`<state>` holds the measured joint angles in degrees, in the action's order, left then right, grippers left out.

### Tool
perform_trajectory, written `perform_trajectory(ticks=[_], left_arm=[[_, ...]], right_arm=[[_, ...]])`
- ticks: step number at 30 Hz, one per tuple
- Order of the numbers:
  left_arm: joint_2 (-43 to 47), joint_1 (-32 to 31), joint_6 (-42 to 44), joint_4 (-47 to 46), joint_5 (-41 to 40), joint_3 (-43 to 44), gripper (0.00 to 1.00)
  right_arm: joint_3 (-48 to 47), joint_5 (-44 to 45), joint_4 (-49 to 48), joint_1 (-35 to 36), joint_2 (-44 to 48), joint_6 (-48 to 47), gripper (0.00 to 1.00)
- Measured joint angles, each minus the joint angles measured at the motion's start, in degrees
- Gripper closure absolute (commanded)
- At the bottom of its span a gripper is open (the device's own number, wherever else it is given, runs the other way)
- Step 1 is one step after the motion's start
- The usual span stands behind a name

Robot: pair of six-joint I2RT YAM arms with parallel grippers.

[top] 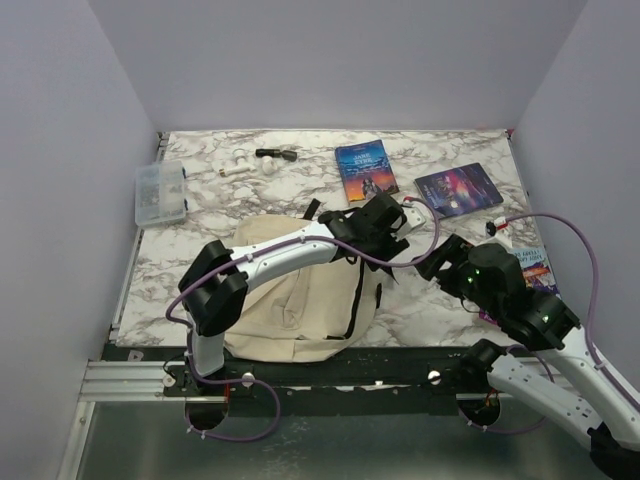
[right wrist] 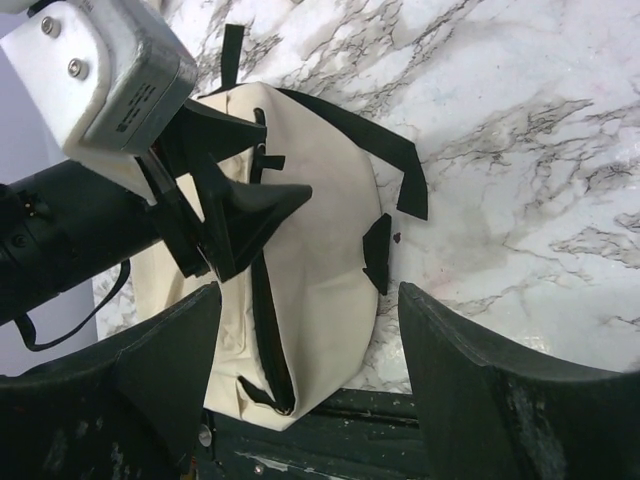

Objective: Pack the student bag
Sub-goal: Unzip the student bag at the center of the board.

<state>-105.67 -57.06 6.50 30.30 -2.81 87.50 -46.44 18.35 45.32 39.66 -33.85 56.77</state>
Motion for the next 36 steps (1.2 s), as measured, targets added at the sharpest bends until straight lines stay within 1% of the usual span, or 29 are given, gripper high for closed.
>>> perform_trajectory(ticks=[2,6,9,12,13,15,18,19,20,22,24,30,32,33,34,36], left_arm=[[-1.03,0.09,0.24,0.2,-0.87,0.79,0.5],[-1.95,0.48,0.13,0.48,-2.97,1.16,0.68],[-2.03,1.01,-0.52,0.85,-4.61,1.18,0.81],[-2.03,1.68,-1.51,0.92,-5.73,1.31,0.98],[-2.03,2.01,-2.27,0.94,-5.9,1.42,1.0],[-2.03,2.4,-3.21,1.05,-5.95,1.73,1.0],[-2.01,3.15,-5.33,1.05,-5.66,1.88,1.0],[-2.01,3.43,-6.67,1.09,-5.18,1.88,1.0],[-1.99,3.65,-7.5,1.09,-4.76,1.88,1.0],[-1.79,4.0,-9.25,1.09,-3.98,1.88,1.0],[-1.27,4.39,-12.11,1.11,-3.3,1.88,1.0],[1.11,5.46,-19.04,1.09,-0.63,1.57,1.0],[1.7,5.86,-20.22,1.05,0.02,1.38,1.0],[2.08,6.34,-20.98,0.85,0.55,1.01,1.0],[2.19,6.84,-21.75,0.68,1.09,0.76,1.0],[2.43,7.32,-22.82,0.04,1.77,0.17,1.0]], right_arm=[[0.0,-0.02,0.09,0.0,-0.33,-0.02,0.26],[0.72,-0.22,-0.33,0.0,-1.11,-0.24,0.26],[2.47,-0.94,-0.48,0.0,-1.6,-0.26,0.27],[4.57,-1.7,-0.68,0.0,-2.32,-0.24,0.27],[5.22,-1.97,-0.76,0.0,-2.56,-0.24,0.26],[6.45,-2.84,-1.51,0.0,-3.1,-0.63,0.26],[8.28,-5.92,-5.25,0.0,-5.79,-2.82,0.27],[8.61,-8.9,-7.89,0.0,-9.09,-4.52,0.27],[8.61,-9.55,-8.61,-0.02,-9.9,-4.83,0.26],[8.61,-14.14,-13.09,-0.02,-15.3,-7.26,0.24],[8.61,-17.57,-17.42,-0.02,-19.17,-8.98,0.23],[6.73,-24.02,-28.5,0.0,-27.76,-10.97,0.28],[5.75,-25.18,-31.21,-0.02,-31.17,-10.95,0.38],[5.68,-25.68,-32.06,0.0,-32.11,-10.95,0.51],[5.66,-25.66,-32.83,0.0,-32.79,-10.97,0.66],[5.66,-25.62,-33.68,0.0,-33.77,-11.21,0.92]])
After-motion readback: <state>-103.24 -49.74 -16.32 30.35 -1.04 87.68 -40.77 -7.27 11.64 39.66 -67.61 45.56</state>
